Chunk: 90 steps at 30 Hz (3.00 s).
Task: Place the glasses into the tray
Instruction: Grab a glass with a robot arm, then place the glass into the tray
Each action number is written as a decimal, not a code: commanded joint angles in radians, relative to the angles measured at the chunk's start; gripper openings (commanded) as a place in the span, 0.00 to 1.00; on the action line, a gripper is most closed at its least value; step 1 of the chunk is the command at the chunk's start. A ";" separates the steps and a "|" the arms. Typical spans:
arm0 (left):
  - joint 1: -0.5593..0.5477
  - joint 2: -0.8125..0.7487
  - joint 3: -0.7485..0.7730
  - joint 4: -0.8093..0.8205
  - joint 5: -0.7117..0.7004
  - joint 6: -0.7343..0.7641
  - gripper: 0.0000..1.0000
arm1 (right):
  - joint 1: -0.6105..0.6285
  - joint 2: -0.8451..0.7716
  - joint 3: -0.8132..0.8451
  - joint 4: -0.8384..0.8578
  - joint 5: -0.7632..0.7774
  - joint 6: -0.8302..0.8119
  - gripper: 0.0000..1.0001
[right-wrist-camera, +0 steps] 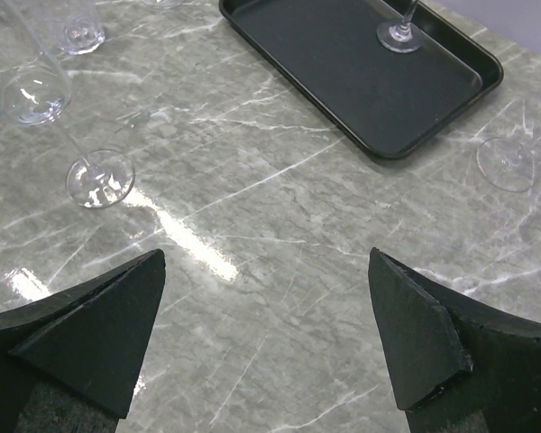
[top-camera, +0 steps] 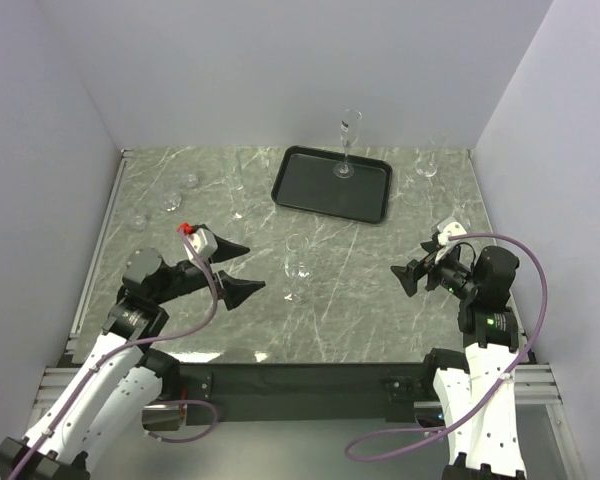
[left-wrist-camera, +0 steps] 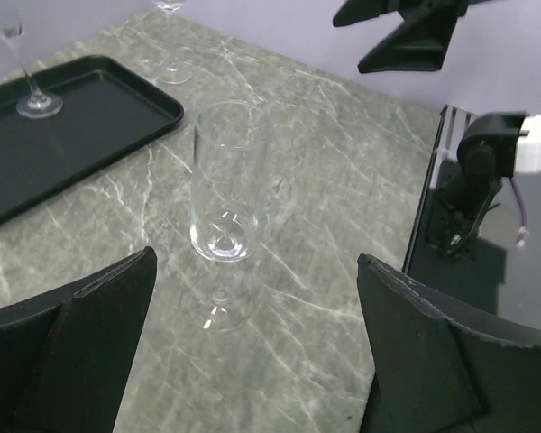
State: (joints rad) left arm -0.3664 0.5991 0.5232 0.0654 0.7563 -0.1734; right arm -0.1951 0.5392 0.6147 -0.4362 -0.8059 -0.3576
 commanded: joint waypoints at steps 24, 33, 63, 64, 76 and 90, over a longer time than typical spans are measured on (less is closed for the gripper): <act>-0.252 0.387 0.222 0.071 -0.155 0.281 0.98 | -0.010 -0.024 0.028 0.002 -0.016 -0.017 1.00; -0.296 0.485 0.314 0.048 -0.264 0.256 0.97 | -0.010 -0.031 0.030 -0.003 -0.019 -0.021 1.00; -0.427 0.645 0.517 -0.187 -0.482 0.321 0.30 | -0.013 -0.031 0.033 -0.010 -0.021 -0.026 1.00; -0.427 0.645 0.520 -0.188 -0.480 0.319 0.24 | -0.015 -0.031 0.033 -0.009 -0.019 -0.024 1.00; -0.428 0.623 0.581 -0.145 -0.492 0.249 0.01 | -0.017 -0.025 0.034 -0.010 -0.024 -0.026 1.00; -0.356 0.840 0.843 -0.087 -0.612 0.201 0.00 | -0.015 -0.024 0.036 -0.016 -0.024 -0.030 1.00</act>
State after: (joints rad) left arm -0.7639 1.4124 1.2755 -0.1204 0.1852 0.0574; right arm -0.2035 0.5175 0.6151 -0.4580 -0.8139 -0.3805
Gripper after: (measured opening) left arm 0.558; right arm 0.996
